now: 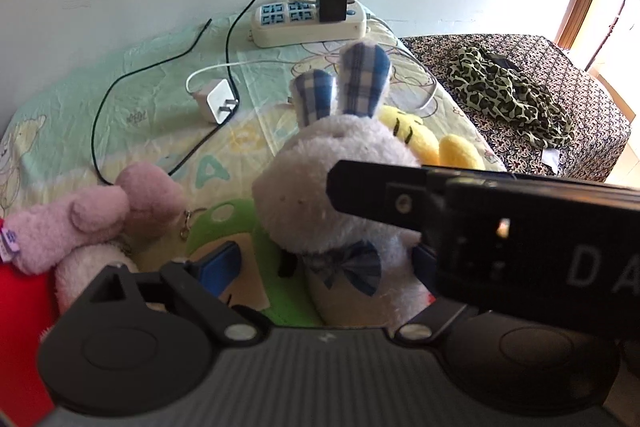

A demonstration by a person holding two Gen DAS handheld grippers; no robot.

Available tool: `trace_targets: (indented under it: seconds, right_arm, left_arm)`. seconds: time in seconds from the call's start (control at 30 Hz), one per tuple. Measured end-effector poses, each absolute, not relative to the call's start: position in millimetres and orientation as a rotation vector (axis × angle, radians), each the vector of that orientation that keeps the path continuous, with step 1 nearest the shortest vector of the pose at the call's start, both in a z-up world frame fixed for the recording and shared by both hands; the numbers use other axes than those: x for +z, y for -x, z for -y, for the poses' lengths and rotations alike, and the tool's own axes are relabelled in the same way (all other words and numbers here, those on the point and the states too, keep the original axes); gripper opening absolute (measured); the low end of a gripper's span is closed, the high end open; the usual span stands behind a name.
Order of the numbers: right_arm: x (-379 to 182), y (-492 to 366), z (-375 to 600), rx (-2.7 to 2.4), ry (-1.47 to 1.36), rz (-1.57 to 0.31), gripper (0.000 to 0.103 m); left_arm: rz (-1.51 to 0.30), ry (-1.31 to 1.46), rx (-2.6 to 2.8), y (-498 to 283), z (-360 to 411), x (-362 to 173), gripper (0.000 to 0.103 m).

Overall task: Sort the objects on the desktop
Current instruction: 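Close the right gripper on the white bunny plush and lift it, then carry the bunny plush with the right gripper over the red box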

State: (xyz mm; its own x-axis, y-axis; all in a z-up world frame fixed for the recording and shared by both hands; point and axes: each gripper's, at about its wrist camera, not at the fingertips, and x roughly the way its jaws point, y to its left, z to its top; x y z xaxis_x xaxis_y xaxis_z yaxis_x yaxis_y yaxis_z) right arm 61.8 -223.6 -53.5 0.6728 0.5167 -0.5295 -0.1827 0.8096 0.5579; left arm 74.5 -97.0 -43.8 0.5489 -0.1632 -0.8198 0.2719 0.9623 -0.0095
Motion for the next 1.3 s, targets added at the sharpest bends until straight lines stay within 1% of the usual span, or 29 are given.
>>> trace_targets:
  seconds: [0.07,0.13,0.2,0.27,0.33,0.43,0.5,0.53,0.63,0.7,1.0,1.3]
  right_arm:
    - [-56,-64,224,0.408,-0.502,-0.733,0.058]
    - [-59,-67,225,0.408,-0.521,-0.738,0.062]
    - [-63,-70,226,0.417,-0.544,-0.751,0.062]
    - [-65,-72,226,0.436,-0.567,-0.766,0.061]
    - [-64,-71,226,0.445,-0.574,-0.765,0.056]
    - [-61,-68,224,0.462,-0.569,-0.761,0.051]
    - [-60,-67,225,0.475,-0.577,-0.766,0.050]
    - [-60,-65,225,0.481,-0.582,-0.768,0.050]
    - [-58,-59,225,0.487,-0.580,-0.766,0.048]
    - [-57,-54,225,0.492,-0.582,-0.771,0.047]
    - [-45,-26,212,0.523,-0.547,-0.762,0.046]
    - [-27,3,186,0.605,-0.488,-0.734,0.046]
  left_arm:
    - [-0.949,-0.127,-0.257,-75,99,-44,0.093]
    - [-0.943,-0.136,-0.256,-76,101,-45,0.094]
    - [-0.940,-0.144,-0.257,-76,103,-45,0.094]
    - [-0.940,-0.151,-0.254,-77,104,-46,0.094]
    - [-0.940,-0.152,-0.254,-77,104,-47,0.094]
    - [-0.935,-0.157,-0.259,-76,104,-46,0.092]
    - [-0.929,-0.160,-0.272,-73,106,-44,0.089]
    - [-0.927,-0.160,-0.282,-71,106,-43,0.085]
    - [-0.925,-0.168,-0.286,-66,106,-42,0.084]
    - [-0.926,-0.160,-0.292,-63,104,-41,0.080]
    - [-0.918,-0.109,-0.307,-36,88,-28,0.079]
    - [-0.854,-0.095,-0.270,10,64,-9,0.078]
